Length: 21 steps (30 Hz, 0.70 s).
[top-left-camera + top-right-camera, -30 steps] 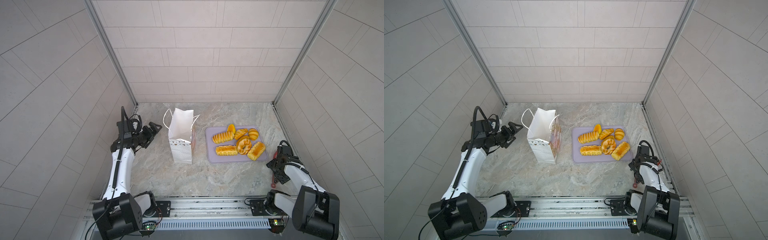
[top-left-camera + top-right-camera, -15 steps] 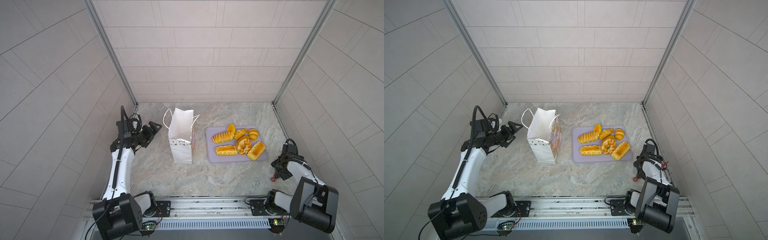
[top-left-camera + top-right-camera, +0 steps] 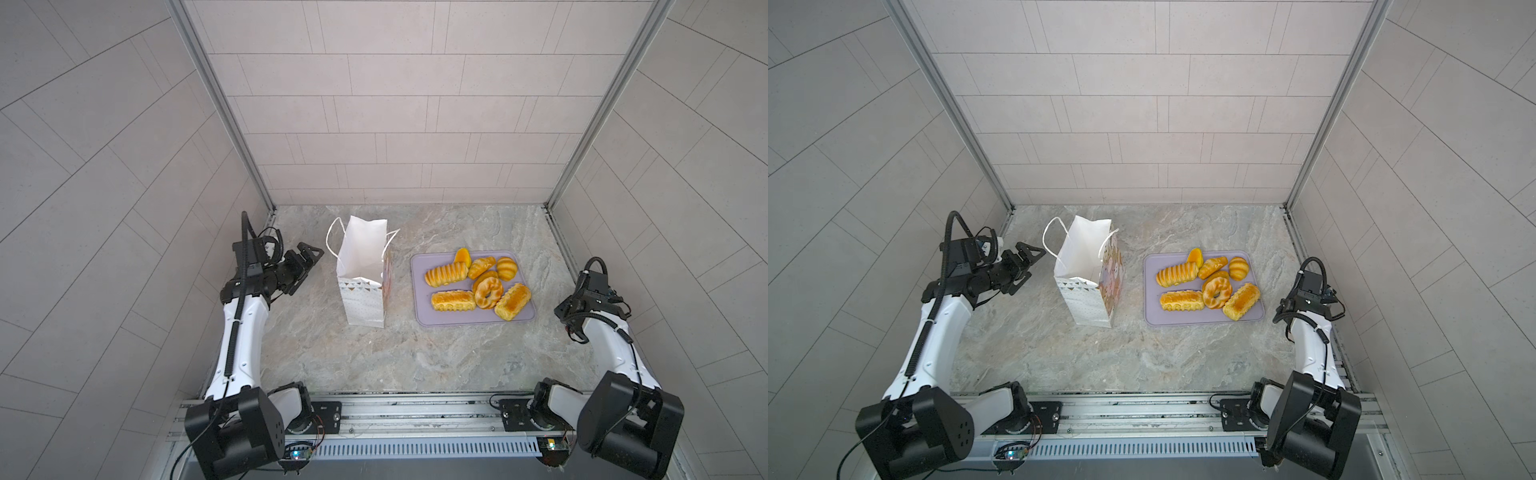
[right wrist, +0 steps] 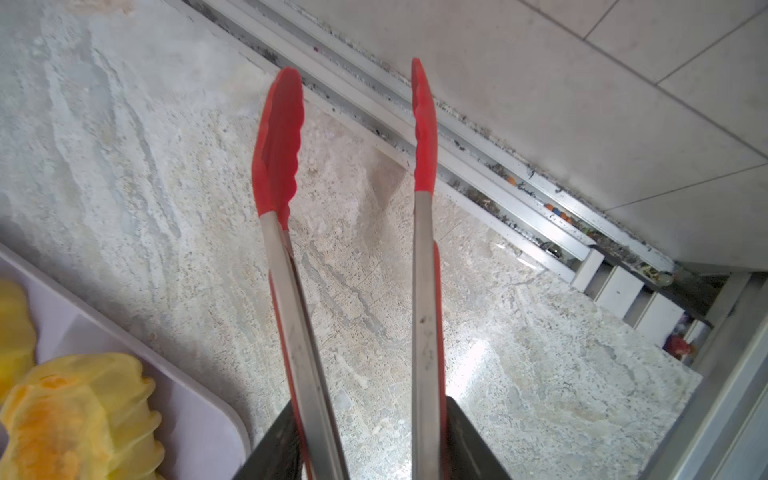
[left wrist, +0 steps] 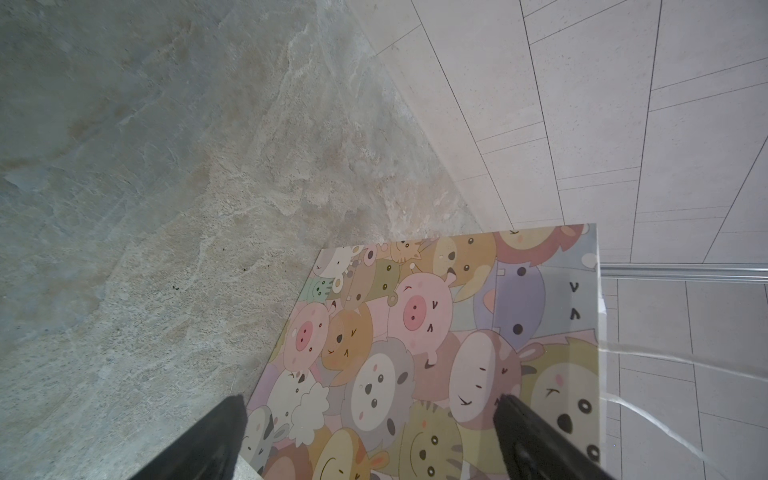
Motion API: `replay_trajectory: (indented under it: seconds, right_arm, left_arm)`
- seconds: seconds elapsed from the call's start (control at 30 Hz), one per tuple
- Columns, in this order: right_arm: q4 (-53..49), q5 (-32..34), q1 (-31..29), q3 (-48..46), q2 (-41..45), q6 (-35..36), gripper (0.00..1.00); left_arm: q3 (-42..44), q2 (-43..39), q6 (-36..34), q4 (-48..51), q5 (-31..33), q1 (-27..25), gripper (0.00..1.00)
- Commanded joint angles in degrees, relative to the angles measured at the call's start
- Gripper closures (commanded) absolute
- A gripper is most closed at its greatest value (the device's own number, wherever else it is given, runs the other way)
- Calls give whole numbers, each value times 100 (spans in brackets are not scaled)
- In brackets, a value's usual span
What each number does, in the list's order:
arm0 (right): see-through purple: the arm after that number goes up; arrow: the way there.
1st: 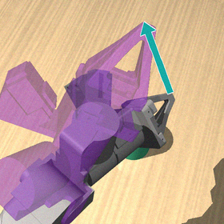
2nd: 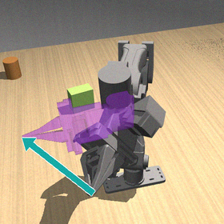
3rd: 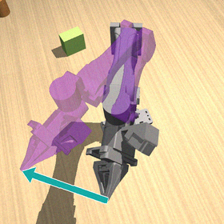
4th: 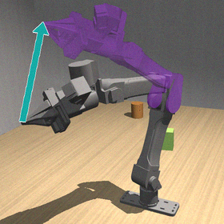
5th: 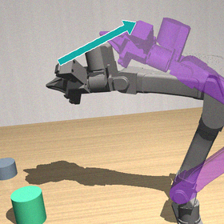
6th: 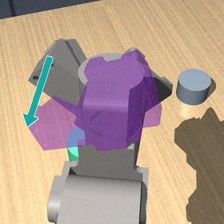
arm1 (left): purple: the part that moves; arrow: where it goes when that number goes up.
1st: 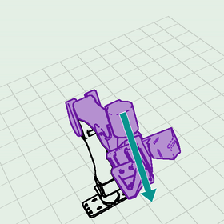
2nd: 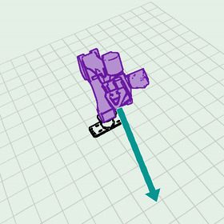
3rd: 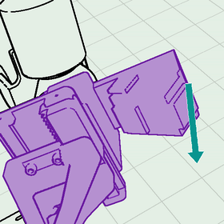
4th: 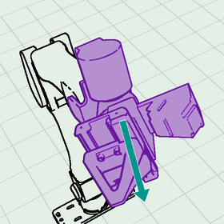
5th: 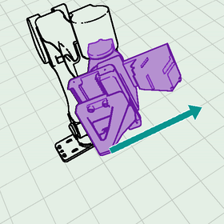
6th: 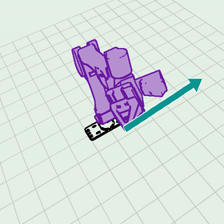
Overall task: Place the fake bread into the paper bag
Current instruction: 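Lower the right gripper onto the red tongs and grasp them, then lift the red tongs with the right gripper and carry them over the tray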
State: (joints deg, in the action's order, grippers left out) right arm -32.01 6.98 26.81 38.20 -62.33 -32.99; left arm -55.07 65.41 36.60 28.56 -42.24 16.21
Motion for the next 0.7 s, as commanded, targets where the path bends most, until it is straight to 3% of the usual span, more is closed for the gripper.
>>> replay_trajectory:
  seconds: [0.0, 0.2, 0.33, 0.67]
  right_arm:
    - [130, 216, 22, 132, 201, 389, 53]
    - [257, -182, -8, 363, 188, 522, 58]
    - [335, -337, -330, 579, 227, 611, 61]
    - [161, -193, -2439, 1735, 188, 1005, 62]
  left_arm:
    - [-159, -49, 31, -44, -39, -27, 0]
    - [-169, -24, 58, -86, -30, -24, 0]
    - [-198, 75, 121, -194, 4, -22, 0]
    - [-393, 171, 246, -315, 150, -21, 0]
